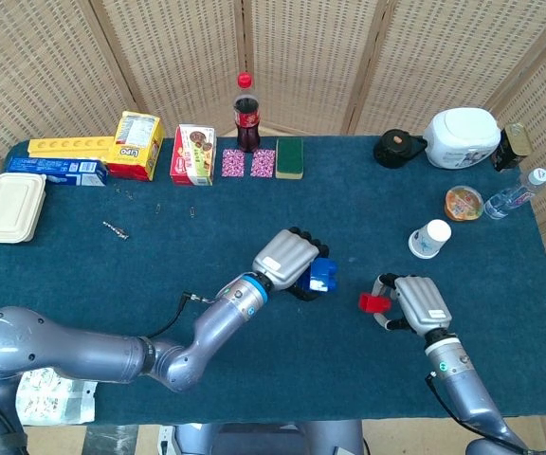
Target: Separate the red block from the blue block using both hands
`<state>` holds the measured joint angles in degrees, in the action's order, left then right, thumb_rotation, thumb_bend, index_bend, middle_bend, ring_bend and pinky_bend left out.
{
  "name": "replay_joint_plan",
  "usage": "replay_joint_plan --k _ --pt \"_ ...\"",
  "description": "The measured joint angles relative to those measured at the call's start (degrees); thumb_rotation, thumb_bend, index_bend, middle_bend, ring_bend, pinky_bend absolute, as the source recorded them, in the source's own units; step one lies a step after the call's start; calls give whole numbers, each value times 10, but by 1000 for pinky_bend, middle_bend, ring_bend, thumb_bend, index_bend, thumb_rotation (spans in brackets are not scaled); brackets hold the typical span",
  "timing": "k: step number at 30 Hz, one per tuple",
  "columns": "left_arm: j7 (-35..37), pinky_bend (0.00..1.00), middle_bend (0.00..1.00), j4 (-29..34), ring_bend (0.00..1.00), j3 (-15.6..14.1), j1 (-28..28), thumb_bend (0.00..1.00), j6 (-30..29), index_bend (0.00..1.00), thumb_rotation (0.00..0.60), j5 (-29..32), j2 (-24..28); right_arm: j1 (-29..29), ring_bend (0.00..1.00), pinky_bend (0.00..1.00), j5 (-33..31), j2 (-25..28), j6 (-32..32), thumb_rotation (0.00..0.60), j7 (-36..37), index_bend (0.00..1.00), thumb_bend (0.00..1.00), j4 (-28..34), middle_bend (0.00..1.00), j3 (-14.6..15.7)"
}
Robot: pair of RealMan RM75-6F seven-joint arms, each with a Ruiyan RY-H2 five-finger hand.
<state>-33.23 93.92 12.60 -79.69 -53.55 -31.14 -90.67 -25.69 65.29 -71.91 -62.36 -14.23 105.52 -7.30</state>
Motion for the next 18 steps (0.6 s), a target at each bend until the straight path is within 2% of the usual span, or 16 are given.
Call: replay_joint_plan --k 9,12,18 --pt "17 274 391 56 301 -39 61 328 -34 494 429 -56 53 -17 297 261 -32 -41 23 600 -35 352 356 -60 315 10" --pt "26 274 391 64 302 -54 81 329 -41 495 433 -77 60 -18 278 246 -36 -48 24 600 -39 312 356 -68 295 13" --pt "43 271 391 61 302 -74 112 321 -49 494 424 -114 56 -10 275 245 -19 -32 2 600 -41 295 356 -52 287 16"
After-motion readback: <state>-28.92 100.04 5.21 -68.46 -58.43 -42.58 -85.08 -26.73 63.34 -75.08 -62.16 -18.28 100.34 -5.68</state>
